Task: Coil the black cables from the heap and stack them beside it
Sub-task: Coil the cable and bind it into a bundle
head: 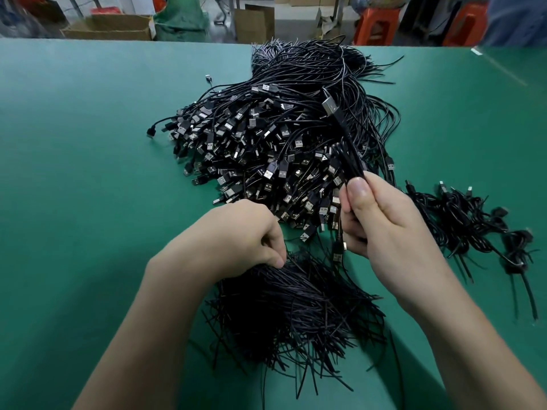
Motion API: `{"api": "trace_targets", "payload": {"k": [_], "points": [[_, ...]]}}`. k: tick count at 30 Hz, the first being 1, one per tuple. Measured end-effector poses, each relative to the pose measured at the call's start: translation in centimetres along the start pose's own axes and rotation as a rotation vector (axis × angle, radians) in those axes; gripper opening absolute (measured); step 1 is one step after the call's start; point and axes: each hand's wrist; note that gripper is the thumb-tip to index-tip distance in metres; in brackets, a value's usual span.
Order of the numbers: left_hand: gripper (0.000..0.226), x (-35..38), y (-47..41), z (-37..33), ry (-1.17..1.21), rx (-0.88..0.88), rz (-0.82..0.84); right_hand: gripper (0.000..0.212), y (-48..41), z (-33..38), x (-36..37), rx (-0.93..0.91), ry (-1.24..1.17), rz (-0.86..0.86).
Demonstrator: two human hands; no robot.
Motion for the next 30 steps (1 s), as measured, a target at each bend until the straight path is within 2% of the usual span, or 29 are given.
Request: {"api": "trace_targets", "payload": {"k": [5, 13, 19, 24, 30], "points": [[0.024, -0.2, 0.2, 0.4, 0.032, 0.002, -0.046, 0.037, -0.1, 0.2, -0.4, -0.013, -0.028, -0.019], [0.011, -0.4, 0.6, 0.6, 0.026, -0.055, -0.037, 0.040, -0.2, 0.1, -0.6, -0.008, -0.024, -0.023], [0.015, -0.3, 0.7, 0.7, 0.046, -0.067, -0.044, 0.036, -0.2, -0.1, -0.3, -0.005, -0.023, -0.001], [0.011, -0.2, 0.9, -0.1, 0.098, -0.049, 0.054, 0.036, -0.2, -0.1, -0.3, 0.003, -0.009, -0.001], [0.013, -0.2, 0.7, -0.5, 0.053, -0.068, 0.051, 0.036, -0.2, -0.2, -0.3, 0.007, -0.009, 0.004]]}}
Point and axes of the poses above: each hand's wrist, its own y-axis away from the middle knuckle, its own x-axis out of the palm, z = x × y, and after that the axes turned 1 degree about x, right-handed
